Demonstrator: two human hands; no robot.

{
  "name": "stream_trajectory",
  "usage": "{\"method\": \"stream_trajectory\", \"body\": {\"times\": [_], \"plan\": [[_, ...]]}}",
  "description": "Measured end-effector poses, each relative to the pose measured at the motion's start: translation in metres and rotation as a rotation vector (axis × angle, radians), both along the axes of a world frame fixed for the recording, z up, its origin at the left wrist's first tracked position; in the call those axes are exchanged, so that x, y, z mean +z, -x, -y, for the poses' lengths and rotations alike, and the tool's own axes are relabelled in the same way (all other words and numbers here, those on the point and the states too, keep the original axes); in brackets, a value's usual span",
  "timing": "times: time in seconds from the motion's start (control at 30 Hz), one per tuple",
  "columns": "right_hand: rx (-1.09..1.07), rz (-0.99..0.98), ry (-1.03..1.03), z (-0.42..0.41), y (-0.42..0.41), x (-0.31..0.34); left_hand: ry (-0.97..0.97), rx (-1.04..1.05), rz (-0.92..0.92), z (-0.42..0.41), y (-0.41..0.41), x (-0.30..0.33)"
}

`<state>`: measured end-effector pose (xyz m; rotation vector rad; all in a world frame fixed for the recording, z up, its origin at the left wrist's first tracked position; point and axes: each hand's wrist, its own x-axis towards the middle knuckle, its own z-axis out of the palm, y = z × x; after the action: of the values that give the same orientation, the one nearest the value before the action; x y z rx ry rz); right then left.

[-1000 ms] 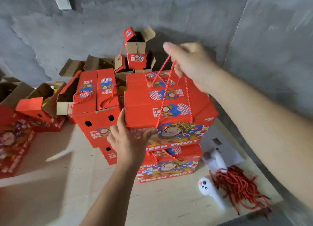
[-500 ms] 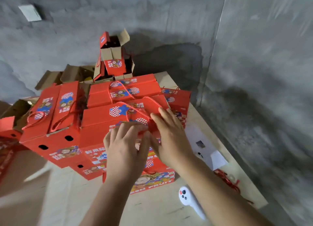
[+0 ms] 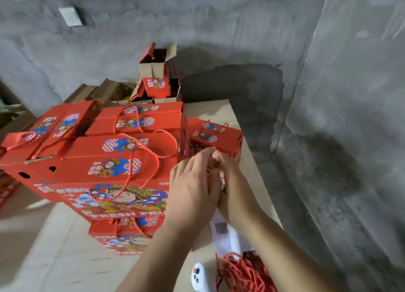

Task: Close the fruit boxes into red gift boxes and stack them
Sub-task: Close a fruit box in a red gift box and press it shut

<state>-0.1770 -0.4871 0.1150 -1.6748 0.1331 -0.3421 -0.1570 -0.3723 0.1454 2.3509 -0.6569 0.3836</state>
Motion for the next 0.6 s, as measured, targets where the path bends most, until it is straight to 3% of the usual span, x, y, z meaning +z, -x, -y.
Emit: {"method": "stream_trajectory", "body": {"times": [0.23, 0.33, 0.37, 0.4, 0.6], "plan": [[0.174, 0.039, 0.002, 0.107, -0.021, 0.006, 0.141, 0.123, -0.134, 0.105, -0.002, -0.004], [0.300, 0.124, 0.273, 0.133, -0.034, 0.020, 0.225, 0.186, -0.173, 0.122, -0.012, 0.002], [0.357, 0.078, 0.262, 0.138, -0.040, 0.019, 0.235, 0.200, -0.174, 0.125, -0.017, 0.004], [0.307, 0.074, 0.387, 0.142, -0.047, 0.020, 0.243, 0.209, -0.176, 0.127, -0.021, 0.006], [0.276, 0.035, 0.502, 0.163, -0.068, 0.025, 0.354, 0.219, -0.273, 0.141, -0.041, 0.005]]}}
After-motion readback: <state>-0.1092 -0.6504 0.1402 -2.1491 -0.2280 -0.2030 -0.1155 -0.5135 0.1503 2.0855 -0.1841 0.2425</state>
